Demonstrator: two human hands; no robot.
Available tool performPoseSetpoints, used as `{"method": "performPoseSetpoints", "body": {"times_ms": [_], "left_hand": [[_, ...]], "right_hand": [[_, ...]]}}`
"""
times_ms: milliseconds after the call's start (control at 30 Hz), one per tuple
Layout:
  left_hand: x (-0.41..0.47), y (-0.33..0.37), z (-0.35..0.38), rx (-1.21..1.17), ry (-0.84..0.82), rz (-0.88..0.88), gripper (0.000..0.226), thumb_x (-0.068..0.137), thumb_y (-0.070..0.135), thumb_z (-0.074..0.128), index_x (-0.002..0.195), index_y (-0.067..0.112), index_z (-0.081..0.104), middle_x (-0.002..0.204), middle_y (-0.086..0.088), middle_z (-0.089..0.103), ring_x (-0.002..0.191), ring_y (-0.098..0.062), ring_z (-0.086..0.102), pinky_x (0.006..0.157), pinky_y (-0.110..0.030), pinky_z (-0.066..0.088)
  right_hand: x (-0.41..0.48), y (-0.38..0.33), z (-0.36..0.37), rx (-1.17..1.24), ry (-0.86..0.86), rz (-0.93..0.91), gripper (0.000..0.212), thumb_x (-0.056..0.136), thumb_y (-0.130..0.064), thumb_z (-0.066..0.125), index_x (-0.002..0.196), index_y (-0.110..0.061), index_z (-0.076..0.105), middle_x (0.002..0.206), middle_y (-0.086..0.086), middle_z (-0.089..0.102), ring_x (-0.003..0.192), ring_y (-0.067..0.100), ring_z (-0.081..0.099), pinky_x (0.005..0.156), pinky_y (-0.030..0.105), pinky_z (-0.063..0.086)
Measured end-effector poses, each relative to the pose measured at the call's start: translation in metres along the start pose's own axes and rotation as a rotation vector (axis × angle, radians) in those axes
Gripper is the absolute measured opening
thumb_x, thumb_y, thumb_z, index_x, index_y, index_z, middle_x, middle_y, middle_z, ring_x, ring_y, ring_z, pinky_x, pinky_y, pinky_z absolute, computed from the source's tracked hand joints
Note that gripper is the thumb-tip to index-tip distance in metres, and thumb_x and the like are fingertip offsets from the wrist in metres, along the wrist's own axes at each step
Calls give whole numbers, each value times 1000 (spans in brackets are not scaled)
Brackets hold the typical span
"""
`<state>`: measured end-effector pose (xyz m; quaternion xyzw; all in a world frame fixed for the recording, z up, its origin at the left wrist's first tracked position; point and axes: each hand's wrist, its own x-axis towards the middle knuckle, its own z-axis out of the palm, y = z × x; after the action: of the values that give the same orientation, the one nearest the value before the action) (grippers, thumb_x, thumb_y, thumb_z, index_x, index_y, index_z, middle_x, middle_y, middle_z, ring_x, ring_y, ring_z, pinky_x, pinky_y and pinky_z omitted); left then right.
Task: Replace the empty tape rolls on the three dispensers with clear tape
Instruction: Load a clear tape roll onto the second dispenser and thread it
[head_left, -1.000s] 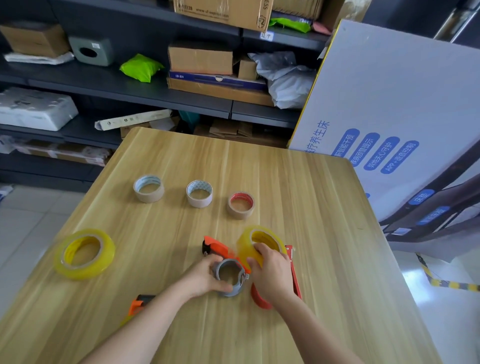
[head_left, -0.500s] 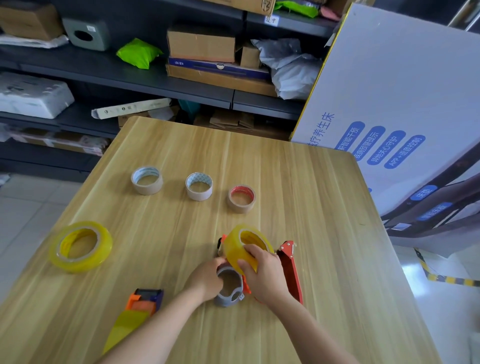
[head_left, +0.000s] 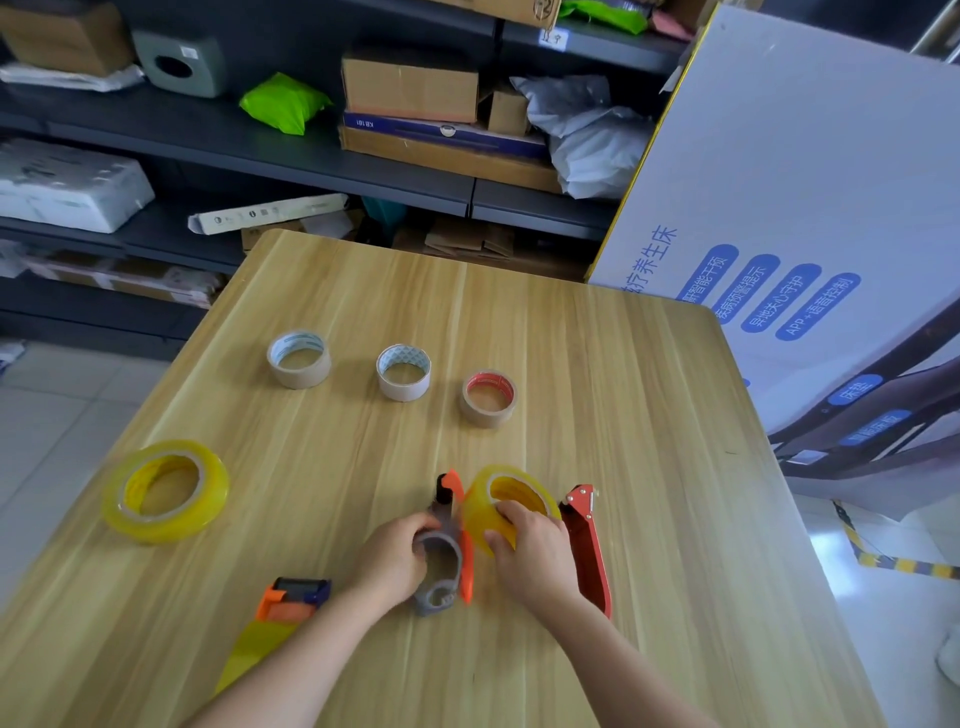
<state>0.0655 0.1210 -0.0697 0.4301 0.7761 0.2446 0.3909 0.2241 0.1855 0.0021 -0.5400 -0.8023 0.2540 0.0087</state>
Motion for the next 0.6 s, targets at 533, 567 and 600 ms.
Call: {"method": "performPoseSetpoints", "body": {"times_ms": [533,567,600], "left_hand": [[-9,27,18,594,-138,155,49,85,34,46,133,35,36,120,-3,41,120,-25,41,86,-40,47],[-6,24,18,541,-144,155,55,82,38,50,134,36,33,119,-1,42,118,-23,42,86,-39,47],[-4,22,16,445,-159,132,63,75,44,56,134,37,33,118,3,44,116,-21,43,86,-39,47]], "right_hand": [[10,-7,-1,104,124,-57,40,94,-32,57,131,-19,57,121,0,69,115,19,59,101,30,36],[9,-6,-1,111,132,-58,40,94,-31,57,132,-19,57,121,-1,68,116,19,59,102,29,35],[9,-6,-2,121,142,-57,40,94,-31,57,132,-19,57,122,-1,68,117,20,58,102,29,34]]}}
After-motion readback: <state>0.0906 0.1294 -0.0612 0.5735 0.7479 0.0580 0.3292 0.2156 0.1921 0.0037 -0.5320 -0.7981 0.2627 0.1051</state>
